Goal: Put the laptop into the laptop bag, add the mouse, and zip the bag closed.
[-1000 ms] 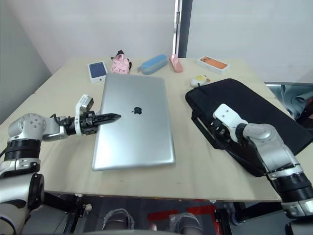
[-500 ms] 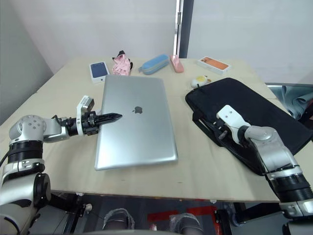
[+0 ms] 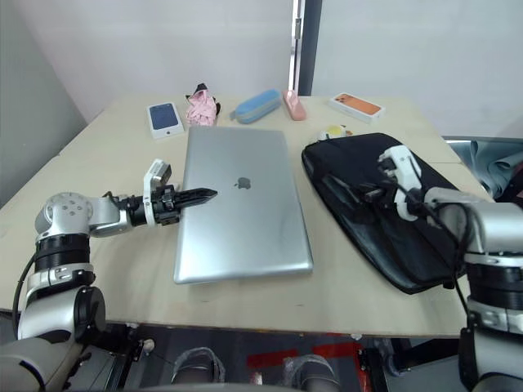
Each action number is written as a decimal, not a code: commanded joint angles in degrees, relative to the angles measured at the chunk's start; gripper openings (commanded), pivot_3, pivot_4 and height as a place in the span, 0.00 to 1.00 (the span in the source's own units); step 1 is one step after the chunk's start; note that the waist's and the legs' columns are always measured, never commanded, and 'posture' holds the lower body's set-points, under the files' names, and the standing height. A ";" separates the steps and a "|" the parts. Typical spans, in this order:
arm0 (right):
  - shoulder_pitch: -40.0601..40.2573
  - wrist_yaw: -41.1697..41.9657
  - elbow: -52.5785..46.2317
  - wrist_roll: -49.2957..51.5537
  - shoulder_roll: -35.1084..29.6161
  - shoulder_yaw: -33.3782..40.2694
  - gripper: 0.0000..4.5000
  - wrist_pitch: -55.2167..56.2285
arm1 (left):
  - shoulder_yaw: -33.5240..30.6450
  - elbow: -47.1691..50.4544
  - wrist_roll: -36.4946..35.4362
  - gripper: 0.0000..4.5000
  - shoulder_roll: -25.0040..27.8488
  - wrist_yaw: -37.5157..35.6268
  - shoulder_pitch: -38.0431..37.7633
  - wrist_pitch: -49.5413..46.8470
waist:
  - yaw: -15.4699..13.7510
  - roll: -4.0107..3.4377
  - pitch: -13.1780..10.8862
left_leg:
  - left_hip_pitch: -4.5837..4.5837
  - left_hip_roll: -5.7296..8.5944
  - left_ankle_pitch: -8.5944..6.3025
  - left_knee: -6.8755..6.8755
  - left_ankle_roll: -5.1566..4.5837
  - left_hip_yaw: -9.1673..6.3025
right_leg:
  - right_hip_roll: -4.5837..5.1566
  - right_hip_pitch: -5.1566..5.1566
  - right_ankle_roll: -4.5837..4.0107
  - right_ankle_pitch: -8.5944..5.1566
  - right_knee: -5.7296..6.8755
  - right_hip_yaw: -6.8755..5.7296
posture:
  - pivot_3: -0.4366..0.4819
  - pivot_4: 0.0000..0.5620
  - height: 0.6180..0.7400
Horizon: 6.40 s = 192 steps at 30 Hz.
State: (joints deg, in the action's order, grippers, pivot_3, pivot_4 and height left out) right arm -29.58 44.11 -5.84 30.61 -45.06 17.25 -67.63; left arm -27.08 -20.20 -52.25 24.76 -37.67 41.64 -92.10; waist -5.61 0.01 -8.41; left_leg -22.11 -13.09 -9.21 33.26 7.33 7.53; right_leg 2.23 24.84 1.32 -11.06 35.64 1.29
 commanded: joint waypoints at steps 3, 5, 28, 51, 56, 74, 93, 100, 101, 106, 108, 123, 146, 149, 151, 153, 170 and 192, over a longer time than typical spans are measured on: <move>-3.98 1.89 -0.61 4.94 -4.04 2.46 0.01 -2.63 | -4.21 3.07 -4.57 0.07 -0.91 -0.63 3.47 -0.33 | -0.14 0.00 0.00 | 0.00 0.00 0.00 0.00 0.00 0.00 | 0.00 -0.01 0.00 0.00 0.00 0.00 | 0.48 0.27 1.00; -5.16 1.46 -0.13 6.75 -3.87 3.57 0.01 -4.09 | -5.02 2.69 -4.88 0.07 -1.76 0.22 3.90 -0.38 | -0.15 0.01 0.00 | 0.00 0.00 0.00 0.01 0.00 0.00 | 0.00 -0.01 0.00 0.00 0.01 0.00 | 0.48 0.27 1.00; -10.06 -9.82 -2.37 13.39 2.60 7.28 0.01 -12.14 | -10.42 4.18 -45.23 0.07 -20.42 52.77 -6.55 3.98 | -0.12 0.09 -0.06 | -0.25 0.05 -0.01 0.08 0.03 -0.08 | 0.00 0.02 0.05 0.03 -0.06 -0.04 | 0.48 0.27 1.00; -10.40 -12.89 -3.18 15.46 4.50 5.51 0.01 -11.61 | 7.68 8.92 -60.75 0.07 -18.57 58.96 -12.97 17.63 | 0.08 0.09 -0.07 | -0.15 0.10 -0.07 0.30 0.14 -0.04 | 0.02 0.01 0.38 0.22 0.07 0.07 | 0.48 0.27 1.00; -10.81 -14.15 -3.93 16.22 6.89 5.09 0.01 -12.60 | 8.78 7.38 -60.75 0.07 -19.71 59.31 -11.09 19.95 | -0.01 0.09 -0.06 | -0.16 0.11 -0.07 0.42 0.12 -0.03 | 0.03 0.00 0.34 0.20 0.13 0.10 | 0.48 0.27 1.00; -8.95 -35.26 -14.33 22.07 32.94 17.25 0.01 -24.87 | 15.24 8.20 -59.73 0.07 -16.26 56.54 -10.59 24.42 | 0.05 0.04 -0.06 | -0.15 0.10 -0.07 0.45 0.15 -0.07 | 0.04 0.02 0.89 0.52 0.22 0.07 | 0.48 0.27 1.00; -7.76 -60.14 -10.86 41.43 43.60 24.19 0.01 -23.38 | 15.80 9.68 -47.00 0.07 -14.45 48.59 -11.26 29.39 | 0.21 -0.01 -0.06 | -0.08 0.10 -0.09 0.39 0.24 -0.06 | 0.07 0.01 0.98 0.55 0.21 0.08 | 0.48 0.27 1.00; -7.93 -72.04 -6.49 55.31 42.25 19.49 0.01 -16.14 | 16.26 8.67 -43.99 0.07 -19.25 49.22 -9.76 30.93 | 0.15 -0.03 -0.06 | -0.09 0.11 -0.07 0.38 0.27 -0.07 | 0.10 0.00 1.01 0.57 0.19 0.07 | 0.48 0.27 1.00; -7.47 -73.46 -6.14 57.08 41.59 18.24 0.01 -14.83 | 15.82 8.22 -44.33 0.07 -20.18 50.29 -9.45 31.53 | 0.09 -0.03 -0.06 | -0.13 0.12 -0.07 0.38 0.27 -0.07 | 0.10 0.02 1.02 0.57 0.18 0.07 | 0.48 0.27 1.00; -4.25 -79.21 -5.60 66.06 37.07 10.82 0.01 -7.44 | 14.70 8.57 -50.39 0.07 -22.67 59.41 -8.34 32.68 | 0.08 -0.03 -0.06 | -0.17 0.14 -0.07 0.39 0.27 -0.10 | 0.13 0.02 1.05 0.58 0.17 0.04 | 0.48 0.27 1.00; -3.22 -80.54 -5.59 69.08 34.79 7.91 0.01 -4.36 | 15.29 9.54 -54.37 0.07 -21.88 62.07 -8.47 31.74 | 0.25 -0.03 -0.06 | -0.17 0.14 -0.08 0.38 0.27 -0.10 | 0.12 0.02 1.06 0.58 0.17 0.05 | 0.48 0.27 1.00; -0.75 -80.92 -7.08 79.74 22.93 -5.20 0.01 10.45 | 19.93 4.89 -49.36 0.07 -19.04 56.66 -8.11 28.88 | 0.01 -0.01 -0.05 | -0.33 0.47 -0.08 0.51 0.25 -0.19 | 0.48 0.00 1.31 0.60 0.15 -0.01 | 0.48 0.27 1.00; -4.59 -84.34 -10.32 82.39 26.45 -10.29 0.01 17.92 | 15.62 -3.10 -31.64 0.07 -26.88 41.21 -2.52 27.74 | 0.15 -0.01 -0.05 | -0.82 0.87 -0.04 0.65 0.02 -0.43 | 0.85 0.06 1.53 0.66 0.08 -0.19 | 0.48 0.27 1.00; -4.53 -84.46 -10.35 82.39 26.37 -10.23 0.01 17.98 | 14.38 -4.07 -31.20 0.07 -27.85 40.74 -1.71 26.88 | 0.15 0.00 -0.05 | -0.83 0.89 -0.04 0.65 0.01 -0.44 | 0.86 0.06 1.54 0.67 0.08 -0.20 | 0.48 0.27 1.00; -4.49 -84.43 -10.40 82.39 26.27 -10.18 0.01 18.01 | 13.52 -4.88 -30.72 0.07 -28.09 40.40 -1.17 26.39 | 0.14 0.00 -0.05 | -0.84 0.90 -0.04 0.65 0.00 -0.45 | 0.86 0.07 1.54 0.67 0.06 -0.21 | 0.48 0.27 1.00; -4.52 -84.28 -10.44 82.39 26.01 -10.19 0.01 18.01 | 12.94 -5.38 -29.80 0.07 -28.18 39.72 -0.67 25.87 | 0.15 0.00 -0.05 | -0.84 0.90 -0.04 0.65 0.00 -0.45 | 0.87 0.07 1.54 0.67 0.06 -0.21 | 0.48 0.27 1.00; -3.75 -83.11 -10.70 82.39 24.67 -10.57 0.00 17.33 | 10.44 -4.93 -24.73 0.50 -28.41 36.45 1.61 21.50 | 0.11 0.00 -0.05 | -0.92 0.91 -0.04 0.65 -0.06 -0.55 | 0.89 0.07 1.54 0.67 -0.02 -0.32 | 0.48 0.27 1.00; -3.84 -68.43 1.32 75.89 9.65 -8.53 0.00 13.97 | 5.96 10.06 -32.81 0.80 -9.61 37.35 -1.18 6.51 | 0.05 0.00 -0.05 | -0.94 0.96 -0.03 0.70 -0.09 -0.57 | 0.95 0.03 1.54 0.67 0.02 -0.35 | 0.48 0.27 1.00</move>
State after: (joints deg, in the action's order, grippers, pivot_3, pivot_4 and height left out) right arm -32.19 -26.13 -4.72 107.34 -34.60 7.23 -53.79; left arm -20.06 -13.53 -82.58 12.40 0.57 41.04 -84.10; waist -5.57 0.01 -8.46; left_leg -23.05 -12.14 -9.24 33.97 7.25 6.96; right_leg 3.17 24.87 2.85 -10.39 35.67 0.95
